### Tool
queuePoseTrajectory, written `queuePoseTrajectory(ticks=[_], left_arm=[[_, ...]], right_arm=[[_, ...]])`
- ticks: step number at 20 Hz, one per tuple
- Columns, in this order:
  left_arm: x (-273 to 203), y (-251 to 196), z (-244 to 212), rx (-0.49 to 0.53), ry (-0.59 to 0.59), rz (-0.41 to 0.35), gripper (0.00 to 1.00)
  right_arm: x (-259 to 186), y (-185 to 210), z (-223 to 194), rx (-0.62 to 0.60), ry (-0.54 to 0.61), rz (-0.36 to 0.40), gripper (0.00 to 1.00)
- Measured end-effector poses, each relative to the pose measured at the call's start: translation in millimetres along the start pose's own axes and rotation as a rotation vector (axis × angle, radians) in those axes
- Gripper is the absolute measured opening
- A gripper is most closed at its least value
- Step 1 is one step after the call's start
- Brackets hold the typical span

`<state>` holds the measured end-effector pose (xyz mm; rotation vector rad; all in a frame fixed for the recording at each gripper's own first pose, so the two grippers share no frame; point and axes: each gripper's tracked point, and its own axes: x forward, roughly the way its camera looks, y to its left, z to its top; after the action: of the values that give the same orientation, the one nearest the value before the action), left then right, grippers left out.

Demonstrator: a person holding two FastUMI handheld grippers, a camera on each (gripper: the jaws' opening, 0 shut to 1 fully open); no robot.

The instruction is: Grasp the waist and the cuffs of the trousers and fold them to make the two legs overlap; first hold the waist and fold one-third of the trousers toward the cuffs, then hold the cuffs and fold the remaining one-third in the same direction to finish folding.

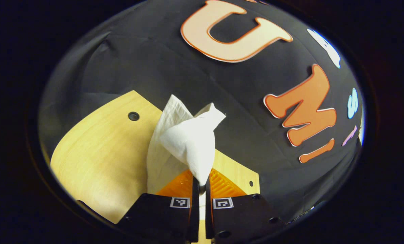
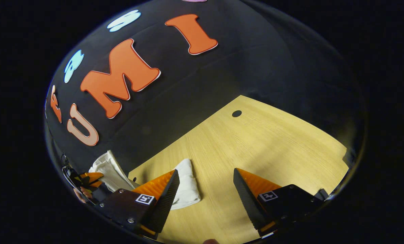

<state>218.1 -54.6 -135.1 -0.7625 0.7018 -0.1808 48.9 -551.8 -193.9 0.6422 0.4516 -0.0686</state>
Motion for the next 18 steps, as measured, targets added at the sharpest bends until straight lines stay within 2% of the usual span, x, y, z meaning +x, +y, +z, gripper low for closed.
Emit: queuePoseTrajectory(ticks=[7,9,12,15,16,18], left_arm=[[55,-76,-56,0.109,0.079,0.007,0.11],[72,-92,-83,0.174,0.084,0.021,0.11],[91,-103,-164,0.245,0.159,0.014,0.11],[91,-99,-275,0.353,0.378,-0.04,0.13],[80,-97,-304,0.404,0.453,-0.048,0.26],[64,-93,-337,0.488,0.492,-0.072,0.54]], right_arm=[[-11,-52,18,-0.008,0.004,-0.026,0.97],[-14,-63,21,0.004,0.008,-0.029,0.97],[-15,-78,22,0.005,0.018,-0.027,0.97],[-15,-86,20,0.011,0.038,-0.022,0.97],[-15,-87,19,0.009,0.043,-0.022,0.97],[-15,-87,18,-0.01,0.048,-0.016,0.97]])
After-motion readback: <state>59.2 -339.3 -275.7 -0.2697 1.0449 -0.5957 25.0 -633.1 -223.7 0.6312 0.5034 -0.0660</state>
